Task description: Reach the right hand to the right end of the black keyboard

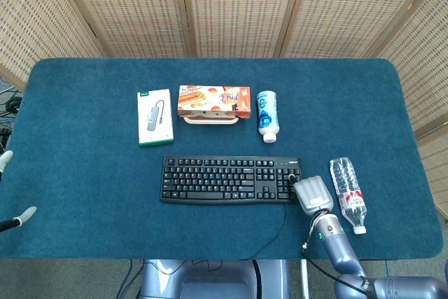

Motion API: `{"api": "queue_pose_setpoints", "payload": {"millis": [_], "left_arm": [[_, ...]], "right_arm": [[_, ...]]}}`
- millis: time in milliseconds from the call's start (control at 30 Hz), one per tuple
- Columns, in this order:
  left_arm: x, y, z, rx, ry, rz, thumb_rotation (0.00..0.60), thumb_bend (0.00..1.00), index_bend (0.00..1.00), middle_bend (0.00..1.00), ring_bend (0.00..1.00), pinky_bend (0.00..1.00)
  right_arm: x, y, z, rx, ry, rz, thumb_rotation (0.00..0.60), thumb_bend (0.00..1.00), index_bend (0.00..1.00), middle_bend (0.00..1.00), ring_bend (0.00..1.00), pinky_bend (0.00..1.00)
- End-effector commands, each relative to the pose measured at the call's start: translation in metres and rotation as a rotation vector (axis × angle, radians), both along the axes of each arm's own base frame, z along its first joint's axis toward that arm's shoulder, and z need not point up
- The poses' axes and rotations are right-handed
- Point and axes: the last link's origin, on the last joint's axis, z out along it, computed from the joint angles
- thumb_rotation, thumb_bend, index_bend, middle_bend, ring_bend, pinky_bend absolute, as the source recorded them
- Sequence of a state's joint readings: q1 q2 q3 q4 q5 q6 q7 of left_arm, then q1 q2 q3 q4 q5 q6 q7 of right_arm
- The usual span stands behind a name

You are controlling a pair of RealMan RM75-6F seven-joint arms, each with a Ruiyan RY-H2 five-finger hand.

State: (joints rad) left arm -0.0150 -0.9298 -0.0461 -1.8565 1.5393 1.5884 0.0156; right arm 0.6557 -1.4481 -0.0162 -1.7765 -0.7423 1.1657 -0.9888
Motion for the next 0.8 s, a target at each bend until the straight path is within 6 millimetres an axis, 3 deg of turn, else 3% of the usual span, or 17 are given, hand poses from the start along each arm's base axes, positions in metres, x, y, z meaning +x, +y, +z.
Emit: {"api": "queue_pose_setpoints", "payload": {"millis": [33,500,667,767,800], "left_arm": [[0.000,0.000,0.000,0.001,-0.001,0.000,0.600,0.00,0.00,0.00,0.00,0.00],[0.000,-0.001,0.002,0.004,-0.010,-0.001,0.600,0.00,0.00,0.00,0.00,0.00],[0.000,-0.002,0.002,0.003,-0.014,-0.004,0.600,0.00,0.00,0.00,0.00,0.00],[0.000,-0.003,0.002,0.001,-0.015,-0.006,0.600,0.00,0.00,0.00,0.00,0.00],[0.000,-0.003,0.002,0.002,-0.016,-0.007,0.600,0.00,0.00,0.00,0.00,0.00]], "right_arm": [[0.002,0.000,0.001,-0.004,-0.004,0.007,0.600,1.00,0.19,0.84,1.00,1.00],[0.047,0.014,0.045,-0.112,-0.147,0.194,0.600,1.00,0.19,0.84,1.00,1.00],[0.047,0.023,0.070,-0.181,-0.241,0.252,0.600,1.00,0.20,0.81,0.99,1.00],[0.039,0.028,0.087,-0.244,-0.333,0.293,0.600,1.00,0.21,0.76,0.91,0.98],[0.035,0.030,0.094,-0.270,-0.369,0.303,0.600,1.00,0.21,0.73,0.86,0.93]]}}
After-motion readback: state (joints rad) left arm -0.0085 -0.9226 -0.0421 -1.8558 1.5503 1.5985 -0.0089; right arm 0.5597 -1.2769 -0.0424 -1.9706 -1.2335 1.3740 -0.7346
